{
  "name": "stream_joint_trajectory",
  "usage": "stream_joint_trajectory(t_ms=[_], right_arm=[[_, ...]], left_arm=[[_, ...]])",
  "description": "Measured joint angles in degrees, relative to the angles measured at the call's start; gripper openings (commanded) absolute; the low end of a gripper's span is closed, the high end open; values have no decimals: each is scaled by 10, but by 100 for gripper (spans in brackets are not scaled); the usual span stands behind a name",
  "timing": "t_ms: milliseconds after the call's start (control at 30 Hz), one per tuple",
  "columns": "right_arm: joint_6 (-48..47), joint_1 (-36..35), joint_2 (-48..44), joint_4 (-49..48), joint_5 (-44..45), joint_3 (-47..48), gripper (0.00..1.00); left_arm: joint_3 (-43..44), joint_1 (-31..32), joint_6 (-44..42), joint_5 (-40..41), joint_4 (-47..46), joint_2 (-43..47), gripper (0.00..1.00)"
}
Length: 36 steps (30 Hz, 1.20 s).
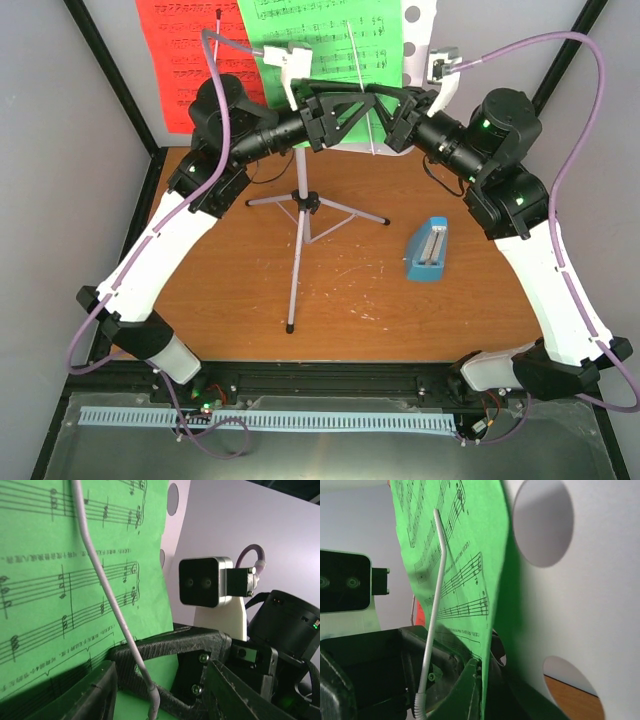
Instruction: Pack up the instrument practice props
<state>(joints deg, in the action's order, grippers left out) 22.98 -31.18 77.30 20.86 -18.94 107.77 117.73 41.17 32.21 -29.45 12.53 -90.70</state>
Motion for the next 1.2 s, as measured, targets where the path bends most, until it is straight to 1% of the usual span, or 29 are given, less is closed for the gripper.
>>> stream_joint_trajectory(t_ms=[267, 333, 467, 500, 533, 600, 633, 767, 933, 1067, 1200], right_arm=[[0, 0, -2, -9, 0, -11, 3], [0, 0, -3, -10, 0, -13, 3], [0, 0, -7, -10, 1, -17, 3], [0, 0, -9, -10, 1, -18, 3], [0, 0, -9, -10, 1, -19, 3], [0, 0, -10, -10, 1, -19, 3], [0, 0, -11, -10, 1, -19, 3], [0, 0, -19, -16, 9, -33, 3], [-1, -1, -55, -29, 56, -78, 3], [-8, -1, -115, -48, 126, -129, 3], [-11, -1, -200, -96, 214, -203, 3]], left_arm=[[12, 2, 5, 5, -3, -9, 22], [14, 2, 7, 5, -5, -12, 19], [14, 2, 7, 5, -5, -17, 19], [15, 2, 7, 5, -5, -18, 17], [15, 2, 7, 5, -5, -19, 14], [16, 2, 8, 4, -5, -19, 4], [16, 2, 9, 5, -5, -19, 1], [17, 2, 9, 3, -7, -19, 0], [12, 2, 8, 7, -10, -17, 0], [6, 2, 6, 9, -11, -11, 0], [3, 2, 5, 12, -12, -9, 0]])
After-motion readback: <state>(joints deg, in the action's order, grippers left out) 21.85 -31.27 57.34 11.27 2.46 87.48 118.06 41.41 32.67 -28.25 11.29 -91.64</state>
